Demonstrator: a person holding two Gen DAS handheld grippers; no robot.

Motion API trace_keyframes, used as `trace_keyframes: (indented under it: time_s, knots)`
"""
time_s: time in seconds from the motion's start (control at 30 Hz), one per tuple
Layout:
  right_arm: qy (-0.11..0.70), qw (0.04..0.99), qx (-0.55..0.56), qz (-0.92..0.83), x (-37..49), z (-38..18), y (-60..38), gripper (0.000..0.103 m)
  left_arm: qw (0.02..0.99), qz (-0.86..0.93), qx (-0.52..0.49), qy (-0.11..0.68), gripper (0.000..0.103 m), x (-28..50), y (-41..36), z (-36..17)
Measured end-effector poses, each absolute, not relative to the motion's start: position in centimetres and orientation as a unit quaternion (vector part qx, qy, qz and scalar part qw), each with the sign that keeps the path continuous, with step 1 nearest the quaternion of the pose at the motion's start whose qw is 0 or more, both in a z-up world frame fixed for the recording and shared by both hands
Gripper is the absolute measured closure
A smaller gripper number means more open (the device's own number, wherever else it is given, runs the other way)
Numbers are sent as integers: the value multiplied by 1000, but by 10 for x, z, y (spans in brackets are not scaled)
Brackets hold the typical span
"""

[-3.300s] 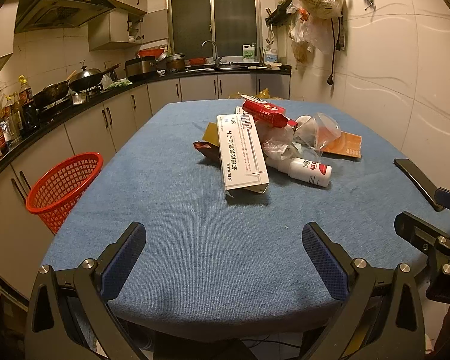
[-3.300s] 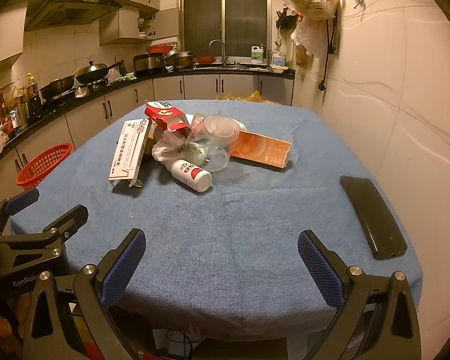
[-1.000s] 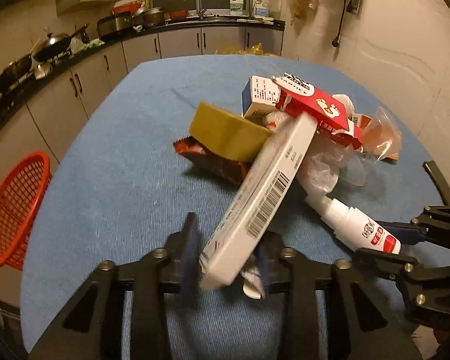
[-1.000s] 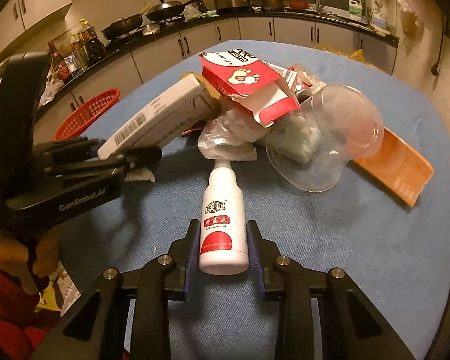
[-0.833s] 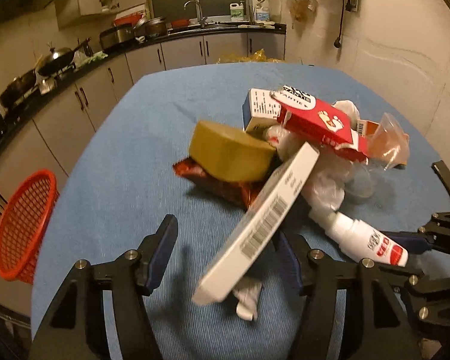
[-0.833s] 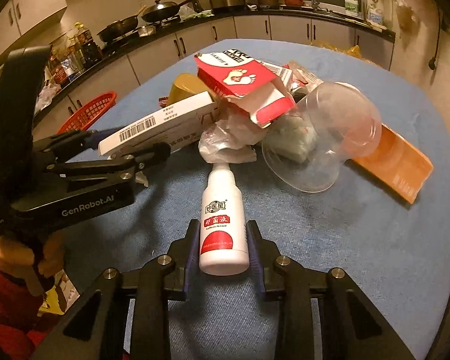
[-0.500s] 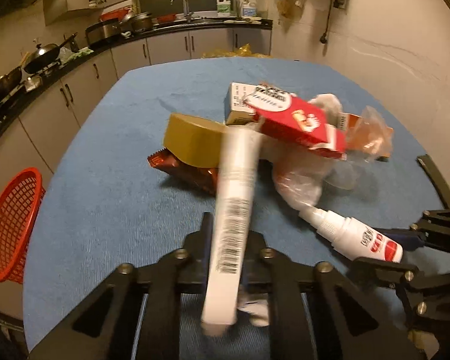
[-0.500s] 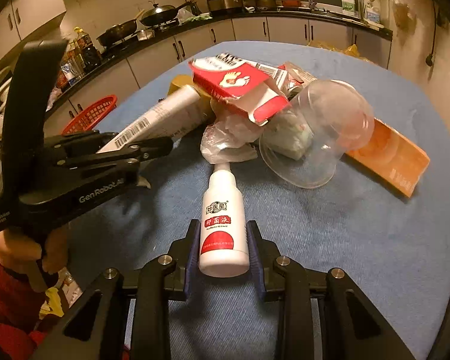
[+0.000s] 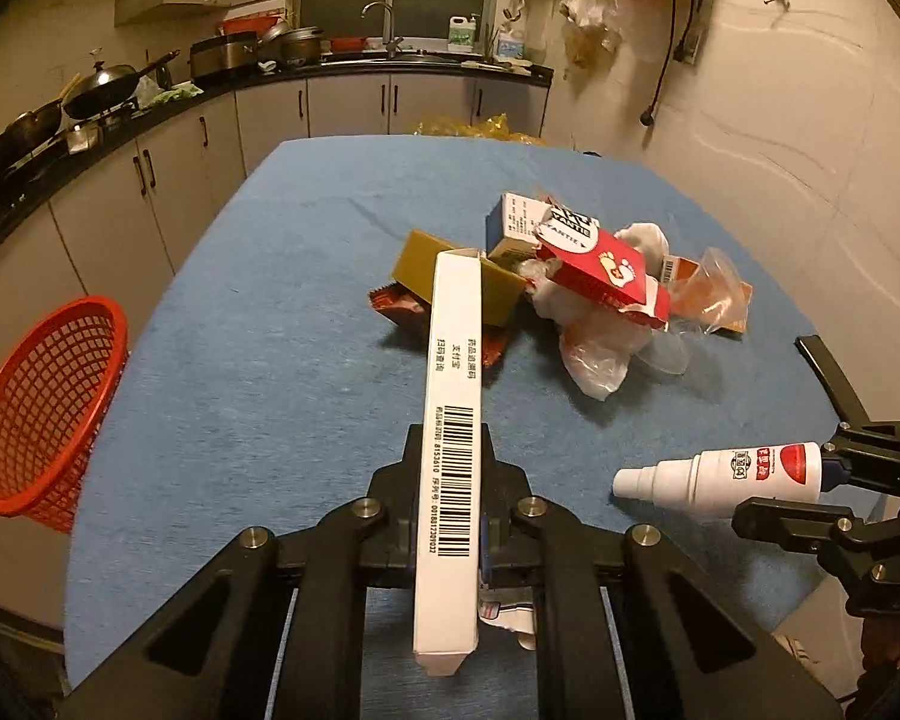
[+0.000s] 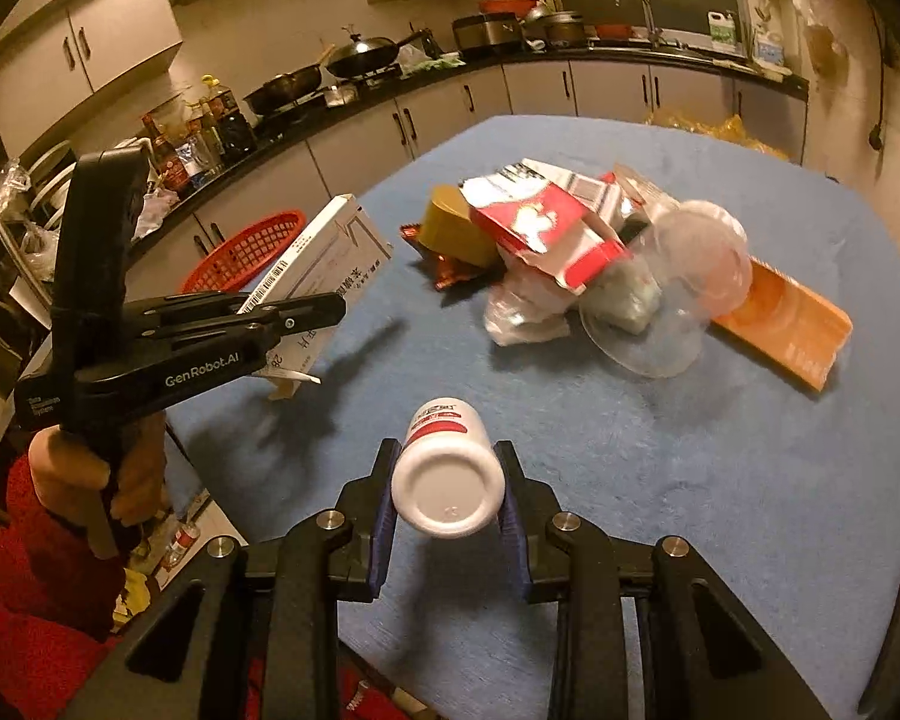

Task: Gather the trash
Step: 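Carry box and bottle over the red basket and open both tools to drop them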

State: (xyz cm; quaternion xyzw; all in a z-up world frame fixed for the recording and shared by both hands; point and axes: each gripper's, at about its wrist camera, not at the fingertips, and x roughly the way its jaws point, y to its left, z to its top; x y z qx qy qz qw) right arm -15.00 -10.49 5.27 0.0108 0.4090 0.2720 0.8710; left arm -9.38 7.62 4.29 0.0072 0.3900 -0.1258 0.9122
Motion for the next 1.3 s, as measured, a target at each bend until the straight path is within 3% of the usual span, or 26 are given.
trace_keyframes:
  time_s: [0.6,1.3]
  knots:
    - [371,884,9,284,-131,78,-78,70,926,-97,-20,364,91,-95,118,68]
    - [386,842,0,376,-43,103,88,70,922,59,-99,370,91,-76,291,61]
